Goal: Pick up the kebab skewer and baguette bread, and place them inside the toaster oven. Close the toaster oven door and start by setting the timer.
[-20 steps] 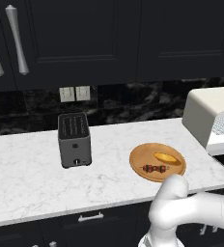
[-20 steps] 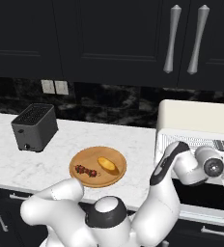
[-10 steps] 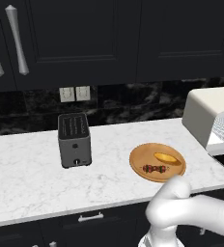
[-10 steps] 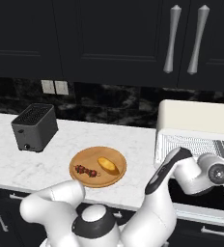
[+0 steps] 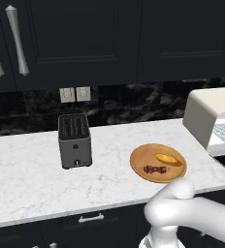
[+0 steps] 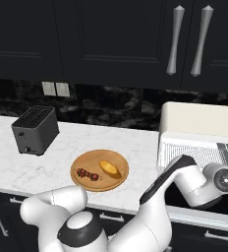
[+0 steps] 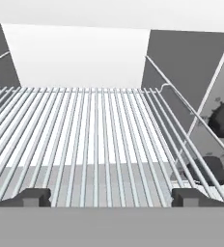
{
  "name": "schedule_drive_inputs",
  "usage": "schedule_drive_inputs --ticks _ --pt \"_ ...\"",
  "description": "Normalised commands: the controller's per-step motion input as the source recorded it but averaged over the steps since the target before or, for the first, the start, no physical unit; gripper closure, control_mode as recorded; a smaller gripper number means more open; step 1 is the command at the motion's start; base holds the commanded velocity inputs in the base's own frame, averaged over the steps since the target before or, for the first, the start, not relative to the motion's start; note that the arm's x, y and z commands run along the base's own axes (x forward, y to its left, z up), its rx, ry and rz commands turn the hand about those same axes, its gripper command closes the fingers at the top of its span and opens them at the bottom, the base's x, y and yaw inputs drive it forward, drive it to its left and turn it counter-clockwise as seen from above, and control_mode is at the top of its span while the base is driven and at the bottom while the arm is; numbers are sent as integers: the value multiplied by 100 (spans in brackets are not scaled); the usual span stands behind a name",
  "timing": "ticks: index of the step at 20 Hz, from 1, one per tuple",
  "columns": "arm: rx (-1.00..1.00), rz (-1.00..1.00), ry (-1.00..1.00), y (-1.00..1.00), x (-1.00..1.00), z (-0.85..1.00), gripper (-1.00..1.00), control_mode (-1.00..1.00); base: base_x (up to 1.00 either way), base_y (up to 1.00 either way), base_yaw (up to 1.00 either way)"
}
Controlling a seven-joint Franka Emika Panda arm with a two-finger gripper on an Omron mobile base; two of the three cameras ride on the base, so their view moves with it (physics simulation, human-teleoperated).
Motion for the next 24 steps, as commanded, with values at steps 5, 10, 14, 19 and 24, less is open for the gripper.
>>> schedule_drive_inputs --ticks 5,10,14,19,24 --pt "-9 0 15 0 -71 -83 -100 -100 0 0 0" --pt "-10 0 17 0 -74 -87 -100 -100 0 0 0" --pt "-9 0 20 0 -64 -67 -100 -100 0 0 0" --pt "-1 0 10 0 -57 -7 -100 -100 0 0 0" --pt "0 0 0 -15 -78 50 -100 -100 0 0 0"
